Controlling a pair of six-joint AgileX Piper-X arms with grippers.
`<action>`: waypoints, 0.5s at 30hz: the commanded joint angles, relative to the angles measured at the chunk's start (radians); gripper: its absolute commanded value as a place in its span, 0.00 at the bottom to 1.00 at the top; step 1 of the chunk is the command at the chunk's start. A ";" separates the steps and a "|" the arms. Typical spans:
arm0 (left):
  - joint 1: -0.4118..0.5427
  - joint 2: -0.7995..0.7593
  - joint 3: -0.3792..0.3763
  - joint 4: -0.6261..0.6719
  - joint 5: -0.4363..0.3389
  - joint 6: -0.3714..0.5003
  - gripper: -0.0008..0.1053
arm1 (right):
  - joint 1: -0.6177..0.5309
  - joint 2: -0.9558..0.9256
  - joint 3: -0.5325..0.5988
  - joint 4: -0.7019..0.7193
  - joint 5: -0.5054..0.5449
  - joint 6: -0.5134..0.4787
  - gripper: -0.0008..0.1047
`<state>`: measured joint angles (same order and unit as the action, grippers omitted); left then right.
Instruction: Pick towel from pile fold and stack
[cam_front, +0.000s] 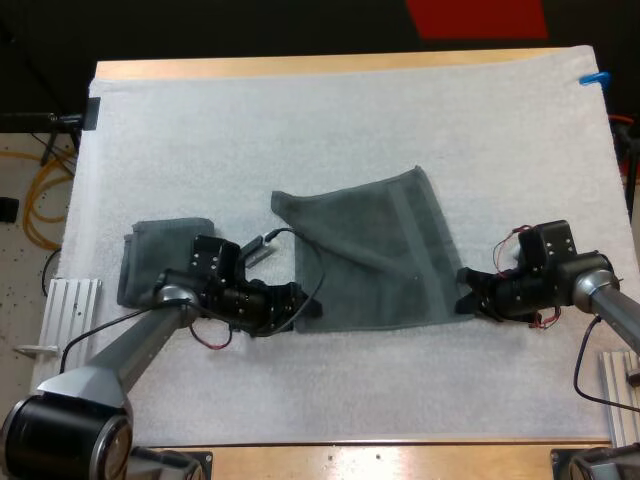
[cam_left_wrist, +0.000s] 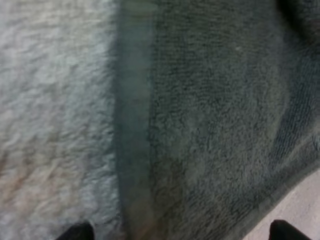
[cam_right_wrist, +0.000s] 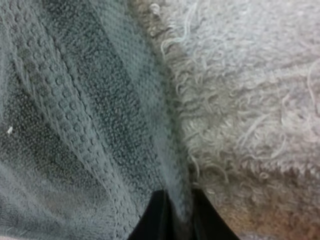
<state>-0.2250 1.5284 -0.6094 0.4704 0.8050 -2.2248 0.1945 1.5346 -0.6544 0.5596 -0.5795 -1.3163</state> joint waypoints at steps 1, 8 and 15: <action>-0.028 0.021 0.004 -0.015 -0.024 -0.025 0.66 | -0.003 0.001 -0.001 0.002 -0.002 -0.013 0.01; -0.054 0.021 -0.002 -0.094 -0.045 -0.084 0.65 | -0.003 0.001 -0.001 0.002 -0.005 -0.013 0.01; -0.068 0.021 -0.002 -0.116 -0.007 -0.115 0.65 | -0.003 0.001 -0.001 0.002 -0.005 -0.013 0.01</action>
<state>-0.2832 1.5412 -0.6155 0.3668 0.7907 -2.3294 0.1945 1.5346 -0.6544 0.5596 -0.5795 -1.3163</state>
